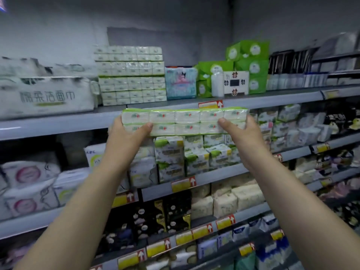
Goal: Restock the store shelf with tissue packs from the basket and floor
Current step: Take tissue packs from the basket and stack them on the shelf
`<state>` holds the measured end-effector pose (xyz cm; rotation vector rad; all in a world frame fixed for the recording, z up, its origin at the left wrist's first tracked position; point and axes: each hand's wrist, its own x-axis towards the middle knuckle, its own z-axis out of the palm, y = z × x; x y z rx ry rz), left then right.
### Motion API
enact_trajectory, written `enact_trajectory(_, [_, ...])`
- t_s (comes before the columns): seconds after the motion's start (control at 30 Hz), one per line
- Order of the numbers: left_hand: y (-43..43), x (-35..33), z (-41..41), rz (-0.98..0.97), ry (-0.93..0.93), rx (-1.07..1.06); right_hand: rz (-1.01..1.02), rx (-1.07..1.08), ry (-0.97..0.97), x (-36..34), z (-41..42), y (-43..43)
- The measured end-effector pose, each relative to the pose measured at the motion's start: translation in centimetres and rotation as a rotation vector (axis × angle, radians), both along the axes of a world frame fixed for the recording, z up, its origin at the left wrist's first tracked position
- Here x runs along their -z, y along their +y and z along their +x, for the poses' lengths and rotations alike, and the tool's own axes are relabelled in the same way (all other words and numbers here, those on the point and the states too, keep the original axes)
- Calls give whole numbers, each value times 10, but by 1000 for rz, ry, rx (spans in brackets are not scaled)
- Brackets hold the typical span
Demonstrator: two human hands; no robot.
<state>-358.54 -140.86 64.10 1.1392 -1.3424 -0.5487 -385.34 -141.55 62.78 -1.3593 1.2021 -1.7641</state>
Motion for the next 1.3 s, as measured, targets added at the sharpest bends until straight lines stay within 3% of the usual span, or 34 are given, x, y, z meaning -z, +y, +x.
enact_trajectory(0.2, [-27, -32, 38, -101, -58, -197, -108, -67, 29, -40, 45, -53])
enact_trajectory(0.43, [-78, -64, 72, -181, -92, -291, -188, 3, 189, -82, 82, -123])
enact_trajectory(0.53, [-101, -70, 82, -217, -234, -382, -195, -2, 234, -93, 90, -153])
enact_trajectory(0.6, [-115, -70, 87, -167, -447, -454, -173, 11, 368, -95, 98, -170])
enact_trajectory(0.67, [-128, -68, 91, -98, -667, -527, -67, 57, 691, -98, 105, -188])
enact_trajectory(0.73, [-138, -69, 94, -84, -770, -576, 29, 107, 939, -106, 112, -202])
enact_trajectory(0.9, [-146, -77, 92, -136, -874, -649, 86, 100, 1031, -121, 120, -219])
enact_trajectory(1.07, [-156, -80, 91, -136, -887, -552, 127, 129, 1123, -126, 136, -239])
enact_trajectory(1.3, [-172, -92, 102, 225, -1044, -372, 149, 164, 1239, -123, 156, -260])
